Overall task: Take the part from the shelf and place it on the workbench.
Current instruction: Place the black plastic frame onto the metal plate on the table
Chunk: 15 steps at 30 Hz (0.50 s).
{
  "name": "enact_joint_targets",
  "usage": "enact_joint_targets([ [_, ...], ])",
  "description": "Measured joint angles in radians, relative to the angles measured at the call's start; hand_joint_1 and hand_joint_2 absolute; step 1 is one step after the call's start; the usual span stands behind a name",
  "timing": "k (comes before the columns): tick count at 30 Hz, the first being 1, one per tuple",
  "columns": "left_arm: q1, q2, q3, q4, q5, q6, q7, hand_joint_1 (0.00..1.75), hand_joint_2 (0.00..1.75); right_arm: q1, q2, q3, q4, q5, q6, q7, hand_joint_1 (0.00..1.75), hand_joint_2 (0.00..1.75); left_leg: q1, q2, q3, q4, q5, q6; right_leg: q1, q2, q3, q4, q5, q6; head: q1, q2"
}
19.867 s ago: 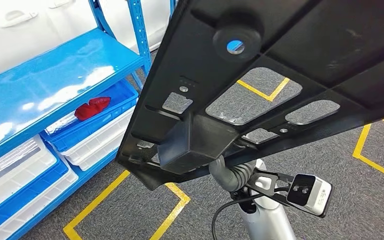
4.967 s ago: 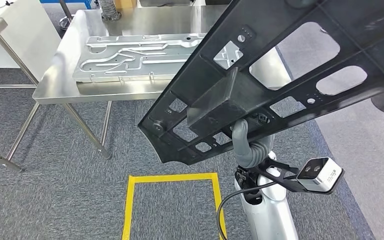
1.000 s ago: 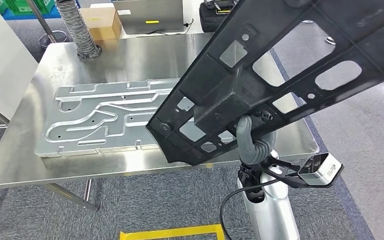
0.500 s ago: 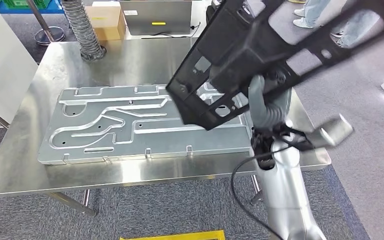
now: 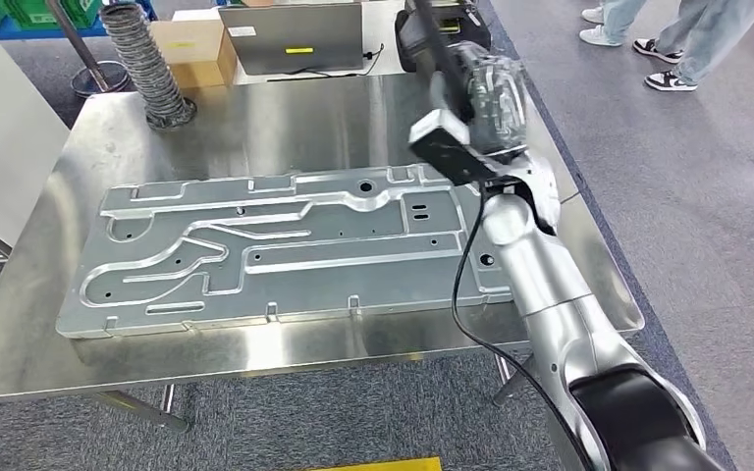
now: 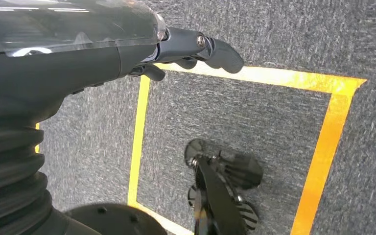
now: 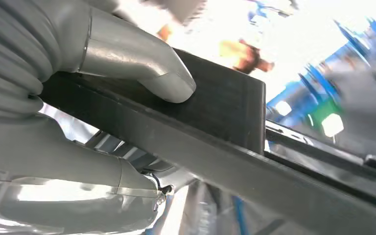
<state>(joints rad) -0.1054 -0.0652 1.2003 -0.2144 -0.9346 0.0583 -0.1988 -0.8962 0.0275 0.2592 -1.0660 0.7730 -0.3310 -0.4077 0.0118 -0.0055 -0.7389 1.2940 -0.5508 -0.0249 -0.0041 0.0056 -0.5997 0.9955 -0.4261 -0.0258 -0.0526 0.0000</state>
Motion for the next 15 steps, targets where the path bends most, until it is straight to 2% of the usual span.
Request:
enact_joint_targets([
  [1,0.0,0.001,0.0,0.0,-0.001,-0.001,0.0,0.0,1.75,-0.018,0.004,0.03,0.034,0.074,-0.004,0.025,1.75,1.75,0.001,0.0,0.004,-0.021,0.026,-0.001,0.0,0.002,0.004,0.002,-0.004,0.001,0.0,0.0],
  [3,-0.002,0.003,0.0,0.0,-0.002,-0.002,0.0,0.0,1.75,-0.049,0.013,0.088,0.092,0.18,-0.008,0.058,1.75,1.75,0.001,0.002,0.057,-0.153,0.106,0.003,0.001,0.004,0.015,0.006,-0.015,0.006,0.0,0.0],
  [4,-0.003,0.004,0.0,0.0,-0.003,-0.002,0.0,0.0,1.75,-0.063,0.018,0.113,0.116,0.211,-0.008,0.066,1.75,1.75,-0.001,0.002,0.085,-0.215,0.133,0.006,0.003,0.004,0.017,0.009,-0.02,0.009,0.0,0.0],
  [5,-0.004,0.004,0.0,0.0,-0.005,-0.002,0.0,0.0,1.75,-0.076,0.024,0.135,0.138,0.237,-0.004,0.074,1.75,1.75,-0.003,0.002,0.103,-0.257,0.147,0.01,0.005,0.003,0.017,0.012,-0.024,0.013,0.0,0.0],
  [8,-0.004,0.003,0.0,0.0,-0.011,-0.003,0.001,0.0,1.75,-0.106,0.047,0.196,0.202,0.342,0.032,0.103,1.75,1.75,-0.003,0.0,0.111,-0.279,0.143,0.023,0.009,0.001,0.013,0.015,-0.029,0.023,0.0,0.0],
  [10,-0.004,0.003,0.0,0.0,-0.015,-0.004,0.0,0.0,1.75,-0.116,0.069,0.241,0.244,0.409,0.06,0.116,1.75,1.75,0.001,0.0,0.116,-0.285,0.143,0.033,0.007,-0.001,0.003,0.041,-0.049,0.033,0.0,0.0],
  [11,-0.006,0.003,0.0,0.0,-0.017,-0.005,0.0,0.0,1.75,-0.12,0.081,0.264,0.266,0.432,0.071,0.119,1.75,1.75,0.003,0.001,0.12,-0.288,0.143,0.037,0.006,-0.001,-0.016,0.083,-0.072,0.038,0.0,0.0],
  [13,-0.009,0.003,0.0,0.0,-0.02,-0.005,-0.002,0.0,1.75,-0.123,0.101,0.304,0.311,0.458,0.084,0.123,1.75,1.75,0.003,0.002,0.122,-0.288,0.141,0.043,0.001,-0.002,-0.084,0.218,-0.129,0.046,0.0,0.0],
  [14,-0.01,0.003,0.0,0.0,-0.021,-0.005,-0.003,0.0,1.75,-0.122,0.11,0.32,0.333,0.464,0.09,0.123,1.75,1.75,0.003,0.001,0.123,-0.288,0.139,0.044,-0.001,-0.002,-0.119,0.28,-0.147,0.049,0.0,0.0],
  [15,-0.01,0.003,0.0,0.0,-0.022,-0.005,-0.003,0.0,1.75,-0.121,0.118,0.334,0.353,0.468,0.095,0.122,1.75,1.75,0.002,0.0,0.124,-0.287,0.138,0.044,-0.003,-0.002,-0.141,0.312,-0.147,0.05,0.0,0.0],
])
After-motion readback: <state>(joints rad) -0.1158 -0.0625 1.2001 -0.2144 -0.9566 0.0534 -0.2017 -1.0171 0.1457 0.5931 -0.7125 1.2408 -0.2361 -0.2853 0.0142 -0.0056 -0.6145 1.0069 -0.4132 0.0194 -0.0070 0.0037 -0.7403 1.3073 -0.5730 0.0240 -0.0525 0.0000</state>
